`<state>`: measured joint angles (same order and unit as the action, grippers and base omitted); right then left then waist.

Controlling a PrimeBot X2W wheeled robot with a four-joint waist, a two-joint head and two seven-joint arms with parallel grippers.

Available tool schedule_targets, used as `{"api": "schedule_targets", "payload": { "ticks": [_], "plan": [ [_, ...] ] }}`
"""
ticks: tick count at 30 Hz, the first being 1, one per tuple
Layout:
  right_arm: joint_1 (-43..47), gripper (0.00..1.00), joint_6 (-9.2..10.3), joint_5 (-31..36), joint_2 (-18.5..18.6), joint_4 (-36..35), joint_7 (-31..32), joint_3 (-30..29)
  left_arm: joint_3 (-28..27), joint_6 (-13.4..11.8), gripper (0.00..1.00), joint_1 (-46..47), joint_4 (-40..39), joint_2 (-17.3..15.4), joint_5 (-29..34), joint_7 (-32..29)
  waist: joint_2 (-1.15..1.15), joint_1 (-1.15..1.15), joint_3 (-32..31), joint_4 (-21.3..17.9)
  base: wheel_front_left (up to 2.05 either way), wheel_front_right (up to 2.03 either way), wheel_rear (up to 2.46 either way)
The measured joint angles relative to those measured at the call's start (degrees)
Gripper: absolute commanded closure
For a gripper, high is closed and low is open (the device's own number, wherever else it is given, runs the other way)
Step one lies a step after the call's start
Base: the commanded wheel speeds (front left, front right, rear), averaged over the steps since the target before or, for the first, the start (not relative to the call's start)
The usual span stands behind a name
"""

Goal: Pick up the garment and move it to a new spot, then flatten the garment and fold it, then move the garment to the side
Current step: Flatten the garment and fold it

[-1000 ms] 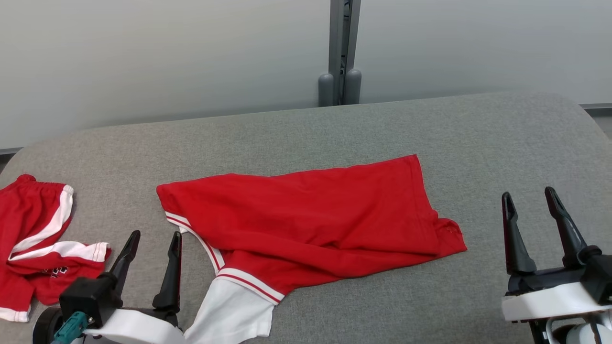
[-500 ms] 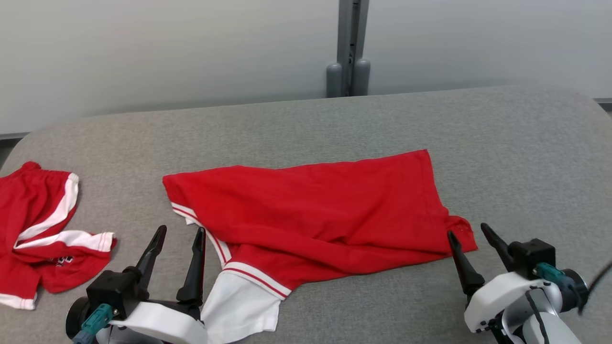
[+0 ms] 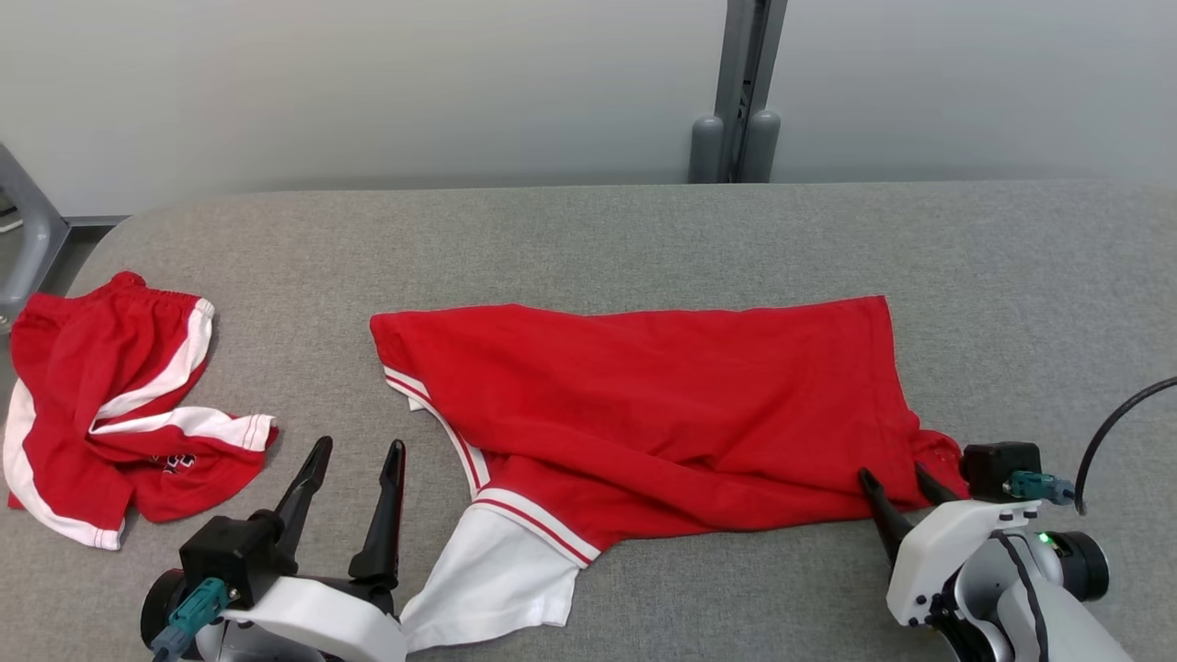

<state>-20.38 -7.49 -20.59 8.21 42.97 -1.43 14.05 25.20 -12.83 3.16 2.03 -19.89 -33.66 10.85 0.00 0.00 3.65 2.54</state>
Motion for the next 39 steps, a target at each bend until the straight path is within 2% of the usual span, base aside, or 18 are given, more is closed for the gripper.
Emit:
{"api": "schedule_targets", "payload": {
  "ticks": [7, 11, 17, 25, 35, 37, 38, 39],
  "plan": [
    [-0.9, 1.0, 0.0, -6.2, 0.3, 1.1, 3.7, 2.5, 0.1, 0.0, 0.0, 0.1, 0.5, 0.1, -0.3, 0.0, 0.0, 0.0, 0.1, 0.8, 0.0, 0.0, 0.0],
    [-2.9, 1.0, 0.0, -10.4, 1.1, -1.3, 5.0, 3.1, 0.1, 0.0, 0.0, 0.2, 0.5, 0.1, -0.4, 0.1, 0.0, 0.0, 0.3, 0.8, 0.0, 0.0, 0.0],
    [-9.8, 1.0, 0.0, -13.2, 4.3, -3.2, 6.2, 2.4, 0.6, 0.7, 0.0, 1.3, 0.4, 0.2, -0.7, 0.3, 0.0, 0.0, 2.2, 0.9, 0.0, 0.0, 0.0],
    [-19.1, 1.0, 0.0, -15.1, 7.7, 3.2, 6.5, 0.7, 0.8, 1.8, 0.0, 4.3, 0.6, 0.5, -0.7, 0.6, 0.0, 0.0, 7.1, 3.0, 0.0, 0.0, 0.0],
    [-29.2, 1.0, 0.0, -16.7, 9.6, 11.5, 3.5, 1.5, 1.1, 3.2, 0.0, 7.1, 2.4, 1.1, -0.6, 1.4, 0.0, 0.0, 12.2, 6.5, 0.0, 0.0, 0.0],
    [-30.0, 0.5, 0.0, -16.5, 9.5, 13.1, 2.5, 2.4, 1.2, 3.2, 0.0, 7.3, 2.9, 1.2, -0.6, 1.5, 0.0, 0.0, 12.2, 6.6, 0.0, 0.0, 0.0],
    [-30.3, 0.08, 0.0, -16.2, 9.6, 13.8, 1.4, 2.7, 1.2, 3.2, 0.0, 7.3, 3.1, 1.2, -0.6, 1.6, 0.0, 0.0, 12.1, 6.5, 0.0, 0.0, 0.0],
    [-31.0, 0.0, 0.0, -15.9, 9.7, 14.7, -0.2, 2.7, 1.3, 3.3, 0.0, 7.4, 3.3, 1.2, -0.6, 1.6, 0.0, 0.0, 12.0, 6.3, 0.0, 0.0, 0.0]
  ]
}}
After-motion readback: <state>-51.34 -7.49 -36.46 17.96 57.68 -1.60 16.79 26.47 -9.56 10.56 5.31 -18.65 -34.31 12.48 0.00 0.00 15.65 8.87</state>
